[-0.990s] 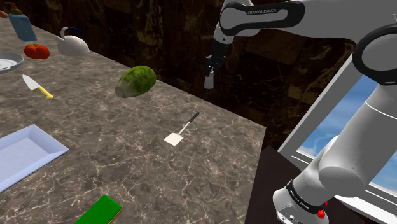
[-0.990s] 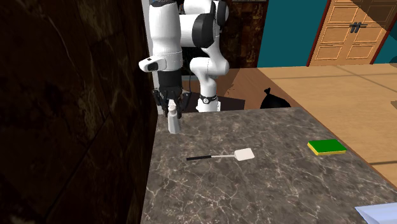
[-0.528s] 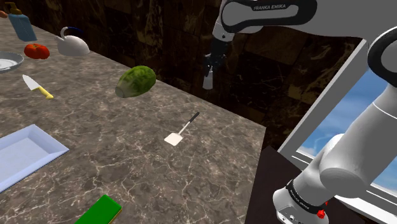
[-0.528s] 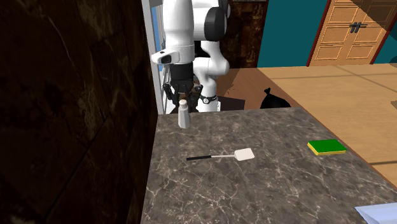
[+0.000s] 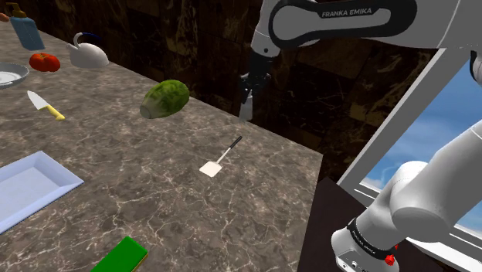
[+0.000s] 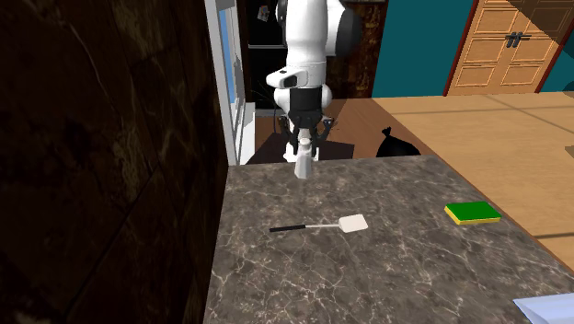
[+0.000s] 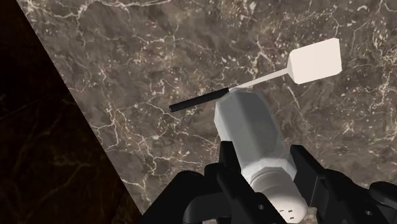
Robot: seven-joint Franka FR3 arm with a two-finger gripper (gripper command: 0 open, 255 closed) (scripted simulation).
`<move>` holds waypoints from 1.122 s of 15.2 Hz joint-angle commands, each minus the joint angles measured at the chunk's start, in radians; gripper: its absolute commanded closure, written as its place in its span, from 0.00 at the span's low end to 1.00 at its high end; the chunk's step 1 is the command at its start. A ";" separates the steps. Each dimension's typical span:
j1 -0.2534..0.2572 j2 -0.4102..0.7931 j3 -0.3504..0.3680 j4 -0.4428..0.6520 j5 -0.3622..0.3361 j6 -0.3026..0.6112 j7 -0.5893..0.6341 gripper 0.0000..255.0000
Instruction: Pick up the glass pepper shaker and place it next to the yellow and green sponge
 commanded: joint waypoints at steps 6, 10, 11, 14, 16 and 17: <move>0.071 -0.091 0.094 -0.098 0.009 0.011 0.161 1.00; 0.111 -0.117 0.152 -0.121 0.017 0.011 0.255 1.00; 0.120 -0.121 0.168 -0.124 0.019 0.010 0.279 1.00; 0.150 -0.127 0.213 -0.126 0.024 0.009 0.352 1.00; 0.169 -0.125 0.245 -0.122 0.026 0.007 0.402 1.00; 0.178 -0.123 0.261 -0.118 0.026 0.006 0.427 1.00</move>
